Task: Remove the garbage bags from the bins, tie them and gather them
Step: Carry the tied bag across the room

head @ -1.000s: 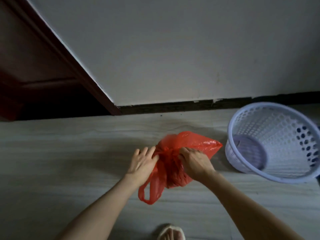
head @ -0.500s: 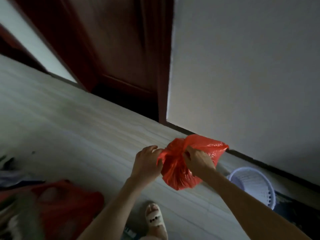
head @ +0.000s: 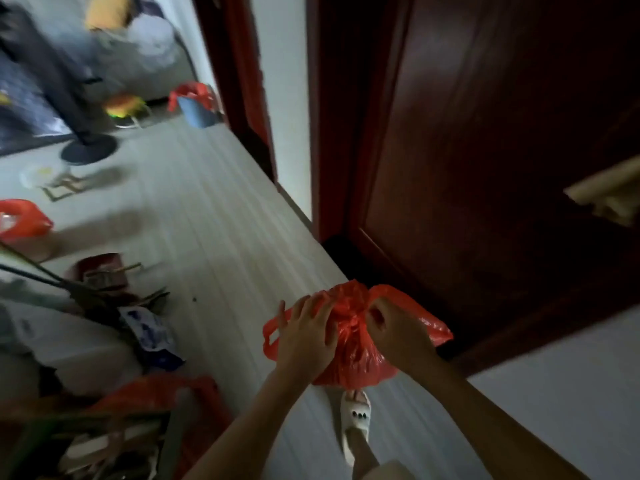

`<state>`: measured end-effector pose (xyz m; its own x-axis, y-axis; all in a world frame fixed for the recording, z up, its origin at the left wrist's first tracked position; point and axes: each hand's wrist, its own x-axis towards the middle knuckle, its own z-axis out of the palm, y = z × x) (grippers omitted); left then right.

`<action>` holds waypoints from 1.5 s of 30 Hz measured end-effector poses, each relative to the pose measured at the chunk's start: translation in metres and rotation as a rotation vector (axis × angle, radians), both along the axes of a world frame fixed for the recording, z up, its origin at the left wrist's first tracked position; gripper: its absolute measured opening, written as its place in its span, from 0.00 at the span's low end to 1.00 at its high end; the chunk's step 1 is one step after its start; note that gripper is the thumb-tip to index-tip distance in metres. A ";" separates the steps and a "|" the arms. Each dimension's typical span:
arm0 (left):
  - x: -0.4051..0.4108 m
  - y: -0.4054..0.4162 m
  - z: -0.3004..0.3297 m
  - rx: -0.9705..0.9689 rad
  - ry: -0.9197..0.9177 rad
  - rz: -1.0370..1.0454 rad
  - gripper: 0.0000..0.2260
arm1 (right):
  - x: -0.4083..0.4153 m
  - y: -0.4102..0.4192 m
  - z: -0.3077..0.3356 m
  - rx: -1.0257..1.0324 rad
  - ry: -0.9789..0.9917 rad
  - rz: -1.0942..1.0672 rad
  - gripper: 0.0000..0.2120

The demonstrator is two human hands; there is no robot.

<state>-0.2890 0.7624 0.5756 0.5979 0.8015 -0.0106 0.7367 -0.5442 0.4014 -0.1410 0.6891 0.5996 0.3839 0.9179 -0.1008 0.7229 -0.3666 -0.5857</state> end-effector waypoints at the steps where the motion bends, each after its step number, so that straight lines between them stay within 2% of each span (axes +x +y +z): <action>1: 0.001 0.028 0.001 0.002 0.017 0.041 0.19 | 0.003 0.033 0.002 0.004 0.000 0.043 0.06; 8: -0.012 0.230 0.015 -0.002 0.087 0.354 0.18 | -0.002 0.285 0.011 0.083 0.041 0.348 0.05; 10: -0.017 0.253 0.023 0.000 0.109 0.385 0.18 | -0.007 0.313 0.020 0.083 0.031 0.390 0.06; 14: -0.056 0.349 0.020 -0.020 0.083 0.557 0.17 | -0.044 0.444 0.020 0.080 0.042 0.533 0.06; 22: -0.161 0.587 0.017 -0.070 -0.021 0.709 0.19 | -0.154 0.714 0.016 0.100 0.024 0.689 0.06; 28: -0.246 0.763 0.039 0.000 -0.015 0.791 0.19 | -0.240 0.901 0.041 0.114 0.016 0.763 0.07; 34: -0.328 0.930 0.024 0.000 0.024 0.888 0.19 | -0.325 1.079 0.022 0.113 0.031 0.815 0.05; 41: -0.456 1.143 0.017 -0.001 0.038 1.059 0.19 | -0.470 1.319 0.018 0.087 0.027 1.038 0.06; 45: -0.530 1.224 0.027 -0.012 0.015 1.197 0.19 | -0.555 1.407 0.029 0.069 0.046 1.119 0.07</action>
<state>-0.8189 1.9862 0.6025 -0.5278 0.8491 -0.0225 0.7777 0.4937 0.3891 -0.6958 2.0962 0.6291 -0.6636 0.7475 -0.0293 0.6020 0.5104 -0.6141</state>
